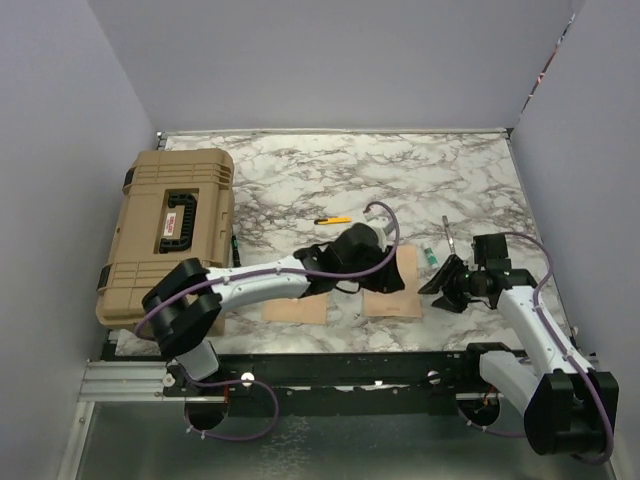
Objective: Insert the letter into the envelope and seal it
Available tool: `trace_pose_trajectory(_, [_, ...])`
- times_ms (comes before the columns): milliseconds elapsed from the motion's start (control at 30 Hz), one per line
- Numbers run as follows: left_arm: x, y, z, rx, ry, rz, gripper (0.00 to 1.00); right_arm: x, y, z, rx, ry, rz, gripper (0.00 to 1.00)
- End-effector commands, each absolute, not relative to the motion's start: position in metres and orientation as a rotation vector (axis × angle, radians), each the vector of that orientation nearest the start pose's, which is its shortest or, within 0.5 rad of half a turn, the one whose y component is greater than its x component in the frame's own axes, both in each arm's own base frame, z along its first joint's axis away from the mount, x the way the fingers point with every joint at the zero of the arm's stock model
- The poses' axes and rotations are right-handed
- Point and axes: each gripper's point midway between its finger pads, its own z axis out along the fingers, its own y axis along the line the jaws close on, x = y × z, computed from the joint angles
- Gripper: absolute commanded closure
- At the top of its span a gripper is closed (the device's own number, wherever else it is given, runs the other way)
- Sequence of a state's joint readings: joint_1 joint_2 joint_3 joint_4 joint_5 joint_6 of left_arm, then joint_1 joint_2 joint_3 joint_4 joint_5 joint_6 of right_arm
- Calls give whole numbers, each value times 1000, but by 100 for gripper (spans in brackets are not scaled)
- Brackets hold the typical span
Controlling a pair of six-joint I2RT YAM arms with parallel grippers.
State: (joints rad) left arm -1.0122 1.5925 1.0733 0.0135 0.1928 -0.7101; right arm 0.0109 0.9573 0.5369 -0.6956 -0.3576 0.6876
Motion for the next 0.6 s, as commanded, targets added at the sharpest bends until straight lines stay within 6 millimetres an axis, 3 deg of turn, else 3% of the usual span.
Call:
trace_pose_trajectory(0, [186, -441, 109, 354, 2389, -1045, 64, 182, 85, 64, 838, 2639, 659, 50])
trace_pose_trajectory(100, [182, -447, 69, 301, 2475, -963, 71, 186, 82, 66, 849, 2616, 639, 56])
trace_pose_trajectory(233, [176, -441, 31, 248, 2541, -841, 77, 195, 79, 69, 840, 2578, 624, 57])
trace_pose_trajectory(367, [166, -417, 8, 207, 2605, -718, 78, 208, 81, 69, 809, 2539, 657, 51])
trace_pose_trajectory(567, [150, -384, -10, 228, 2675, -629, 79, 240, 95, 72, 639, 2433, 793, 36])
